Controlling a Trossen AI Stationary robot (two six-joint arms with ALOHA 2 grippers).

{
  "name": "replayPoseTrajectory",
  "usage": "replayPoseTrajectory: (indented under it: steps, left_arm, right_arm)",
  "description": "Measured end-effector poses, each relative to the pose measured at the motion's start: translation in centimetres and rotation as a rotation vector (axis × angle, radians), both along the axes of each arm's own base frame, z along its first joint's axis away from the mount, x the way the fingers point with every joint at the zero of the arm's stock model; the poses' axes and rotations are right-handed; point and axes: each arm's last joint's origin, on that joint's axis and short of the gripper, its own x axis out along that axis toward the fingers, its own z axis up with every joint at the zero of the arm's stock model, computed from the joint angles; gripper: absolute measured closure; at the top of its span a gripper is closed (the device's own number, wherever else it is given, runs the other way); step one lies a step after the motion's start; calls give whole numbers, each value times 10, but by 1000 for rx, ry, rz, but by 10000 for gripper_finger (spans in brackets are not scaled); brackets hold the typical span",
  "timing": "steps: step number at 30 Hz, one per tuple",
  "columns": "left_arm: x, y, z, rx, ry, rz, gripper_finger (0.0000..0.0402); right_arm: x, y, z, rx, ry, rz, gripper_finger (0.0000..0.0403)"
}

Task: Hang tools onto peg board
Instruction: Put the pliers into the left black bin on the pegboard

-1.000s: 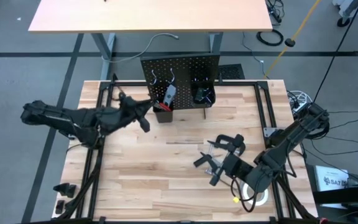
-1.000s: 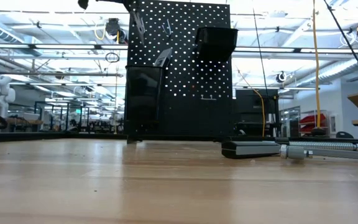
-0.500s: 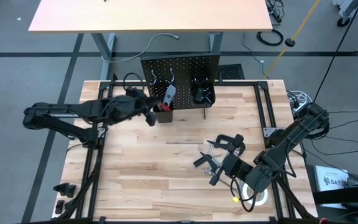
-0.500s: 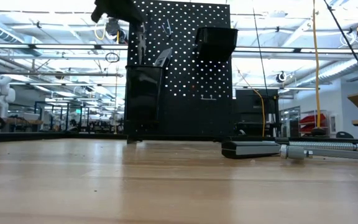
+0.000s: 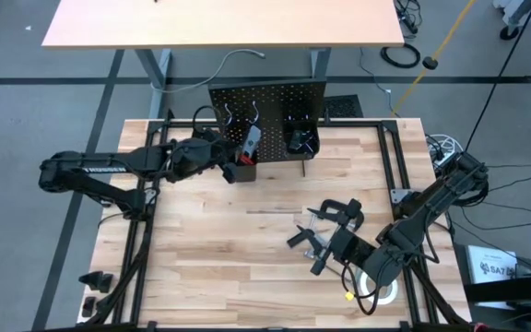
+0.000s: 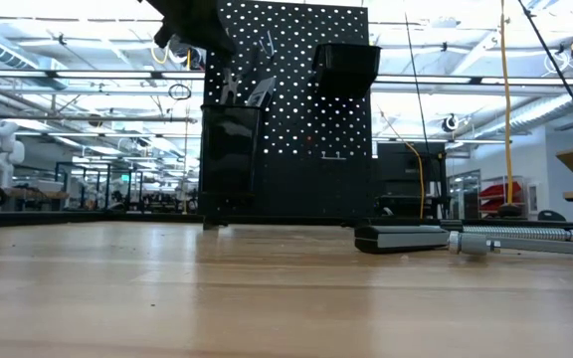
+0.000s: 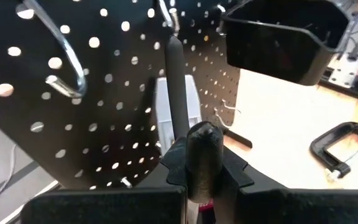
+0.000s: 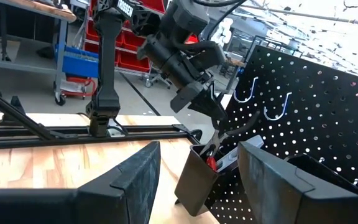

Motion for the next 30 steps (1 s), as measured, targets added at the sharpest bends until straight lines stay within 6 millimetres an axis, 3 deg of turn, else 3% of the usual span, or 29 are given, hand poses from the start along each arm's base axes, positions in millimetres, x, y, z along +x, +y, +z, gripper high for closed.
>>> replayPoseTrajectory:
  steps: [10,21,30]
  left_arm:
    - [0,0,-1,-6,4,-10,371]
    - [0,0,-1,1,5,-1,258]
    - [0,0,0,0,4,-3,241]
  right_arm:
    - [0,0,0,0,0,0,197]
    - [0,0,0,0,0,1,197]
    - [0,0,-1,0,1,1,197]
